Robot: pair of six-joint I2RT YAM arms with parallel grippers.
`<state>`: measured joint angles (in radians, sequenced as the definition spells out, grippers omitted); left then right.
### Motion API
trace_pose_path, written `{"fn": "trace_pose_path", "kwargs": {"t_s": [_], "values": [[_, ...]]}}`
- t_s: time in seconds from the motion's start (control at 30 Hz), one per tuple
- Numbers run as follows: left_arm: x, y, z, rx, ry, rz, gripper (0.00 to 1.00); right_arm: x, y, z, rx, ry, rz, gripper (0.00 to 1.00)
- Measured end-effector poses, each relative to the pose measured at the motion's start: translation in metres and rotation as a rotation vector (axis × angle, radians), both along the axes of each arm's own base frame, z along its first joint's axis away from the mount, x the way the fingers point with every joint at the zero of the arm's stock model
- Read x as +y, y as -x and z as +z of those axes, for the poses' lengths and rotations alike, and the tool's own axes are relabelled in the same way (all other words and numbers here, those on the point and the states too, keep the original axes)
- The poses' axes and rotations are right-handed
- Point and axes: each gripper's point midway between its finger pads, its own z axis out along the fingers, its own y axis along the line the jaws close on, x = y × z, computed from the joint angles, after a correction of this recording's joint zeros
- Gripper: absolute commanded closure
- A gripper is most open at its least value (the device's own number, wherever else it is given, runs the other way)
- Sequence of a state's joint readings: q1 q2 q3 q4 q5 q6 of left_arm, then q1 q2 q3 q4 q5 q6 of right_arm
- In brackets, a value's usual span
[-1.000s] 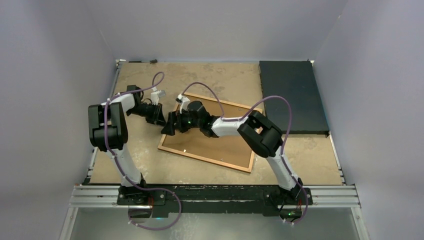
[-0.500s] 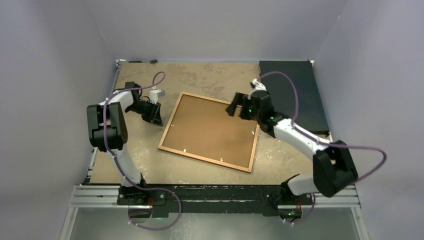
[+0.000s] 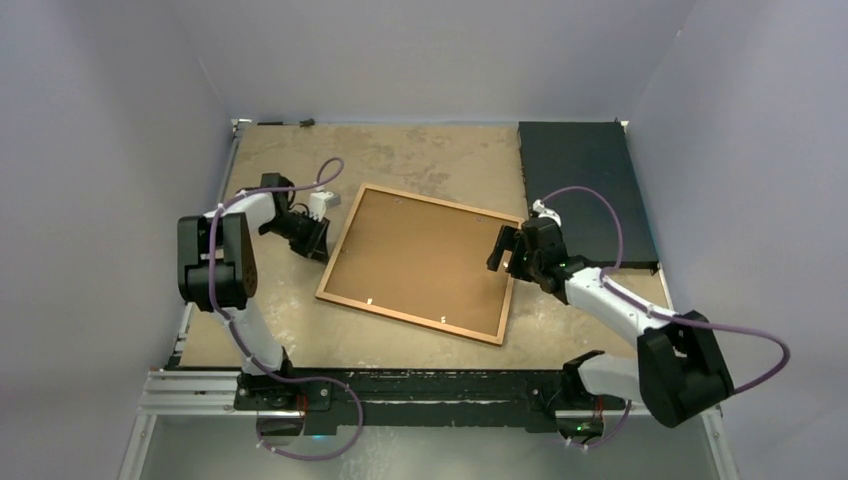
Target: Put the photo into the frame
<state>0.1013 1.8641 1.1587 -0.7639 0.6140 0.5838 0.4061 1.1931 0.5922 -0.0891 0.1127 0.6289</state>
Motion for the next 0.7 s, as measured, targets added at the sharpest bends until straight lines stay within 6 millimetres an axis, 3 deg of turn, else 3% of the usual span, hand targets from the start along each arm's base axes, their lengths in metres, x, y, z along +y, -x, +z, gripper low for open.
{"fn": "trace_pose_path", "kwargs": {"t_s": [0.23, 0.43, 0.57, 0.7], "values": [[0.001, 0.008, -0.001, -0.009, -0.039, -0.016, 0.87, 0.007, -0.012, -0.032, 0.081, 0.015, 0.01, 0.01], [0.005, 0.013, -0.002, -0.022, -0.081, -0.036, 0.88, 0.024, -0.047, -0.027, 0.05, -0.003, 0.035, 0.01], [0.007, 0.015, -0.003, -0.034, -0.136, -0.073, 0.88, 0.035, -0.095, -0.025, 0.025, 0.02, 0.044, 0.01], [0.003, 0.021, -0.004, -0.04, -0.202, -0.157, 0.87, 0.051, -0.162, -0.023, -0.024, 0.032, 0.049, 0.01]]}}
